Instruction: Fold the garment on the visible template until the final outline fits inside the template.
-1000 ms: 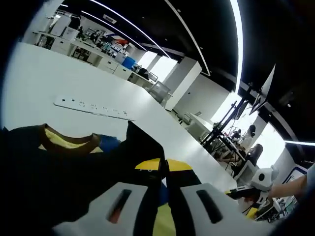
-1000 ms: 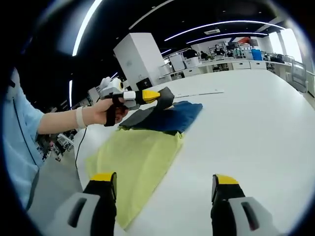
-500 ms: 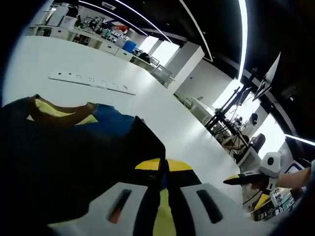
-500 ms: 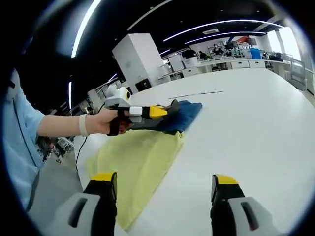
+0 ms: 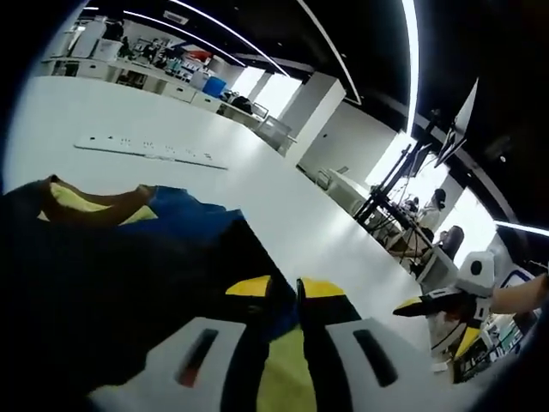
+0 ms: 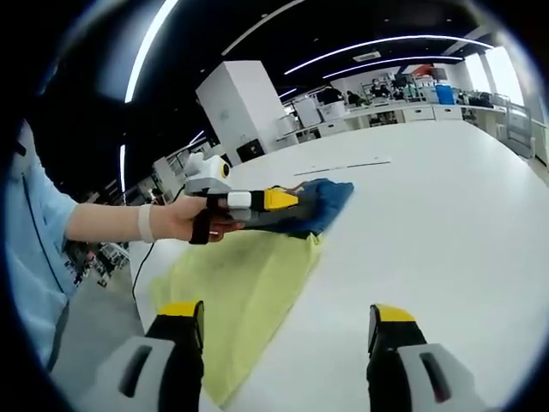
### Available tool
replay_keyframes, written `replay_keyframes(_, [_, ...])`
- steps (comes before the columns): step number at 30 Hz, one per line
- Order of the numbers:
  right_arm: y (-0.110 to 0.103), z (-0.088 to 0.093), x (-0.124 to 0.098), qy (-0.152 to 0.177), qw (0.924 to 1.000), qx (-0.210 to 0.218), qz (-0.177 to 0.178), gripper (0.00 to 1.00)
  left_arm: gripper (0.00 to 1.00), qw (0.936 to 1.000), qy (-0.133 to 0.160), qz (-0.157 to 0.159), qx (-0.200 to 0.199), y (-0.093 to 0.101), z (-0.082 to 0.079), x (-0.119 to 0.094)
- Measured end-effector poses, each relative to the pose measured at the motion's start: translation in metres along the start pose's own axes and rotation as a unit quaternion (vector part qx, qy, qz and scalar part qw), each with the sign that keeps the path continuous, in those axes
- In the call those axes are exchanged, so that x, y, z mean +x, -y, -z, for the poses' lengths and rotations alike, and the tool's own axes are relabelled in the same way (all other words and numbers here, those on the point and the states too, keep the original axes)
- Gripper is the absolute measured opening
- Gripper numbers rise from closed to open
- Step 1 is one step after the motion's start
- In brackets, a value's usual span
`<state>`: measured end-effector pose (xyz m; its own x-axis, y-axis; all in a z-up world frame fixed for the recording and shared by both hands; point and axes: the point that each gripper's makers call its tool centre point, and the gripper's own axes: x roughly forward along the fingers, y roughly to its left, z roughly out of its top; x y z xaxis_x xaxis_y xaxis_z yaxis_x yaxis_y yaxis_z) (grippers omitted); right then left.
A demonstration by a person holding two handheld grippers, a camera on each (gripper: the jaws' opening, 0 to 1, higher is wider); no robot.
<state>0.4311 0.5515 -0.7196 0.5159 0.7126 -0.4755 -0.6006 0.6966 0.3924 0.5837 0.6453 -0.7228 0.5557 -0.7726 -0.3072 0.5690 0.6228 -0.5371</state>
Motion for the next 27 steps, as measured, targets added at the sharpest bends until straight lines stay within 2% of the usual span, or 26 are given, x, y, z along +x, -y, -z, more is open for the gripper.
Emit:
replay_keyframes(2, [-0.001,0.0,0.0,0.0,1.0,0.001,-0.001,0.78,0.36,1.0,0.002,-0.001,0.007,0.0,-0.002,0.0])
replay_keyframes(6, [-0.002,-0.001,0.001,0.0,1.0,-0.001,-0.002,0.78,0.51,0.9998,0.004,-0.002,0.022,0.0,-0.005,-0.002])
replay_keyframes(11, [-0.004,-0.003,0.003,-0.001,1.0,-0.006,-0.003,0.79,0.86,0.998,0.0,-0.007,0.062,0.004,-0.011,-0.01])
replay_keyframes(12, [-0.004,-0.004,0.003,-0.001,1.0,-0.007,-0.004,0.79,0.89,0.9976,-0.002,-0.003,0.069,0.005,-0.011,-0.012])
replay_keyframes(17, [-0.008,-0.011,0.007,0.001,0.9998,-0.016,-0.009,0.8,0.99,0.9949,-0.022,-0.008,0.098,0.001,-0.009,-0.023])
replay_keyframes(27, [-0.018,-0.019,0.013,0.005,0.9994,-0.029,-0.018,0.8,0.99,0.9939,-0.026,-0.016,0.106,-0.002,-0.017,-0.042])
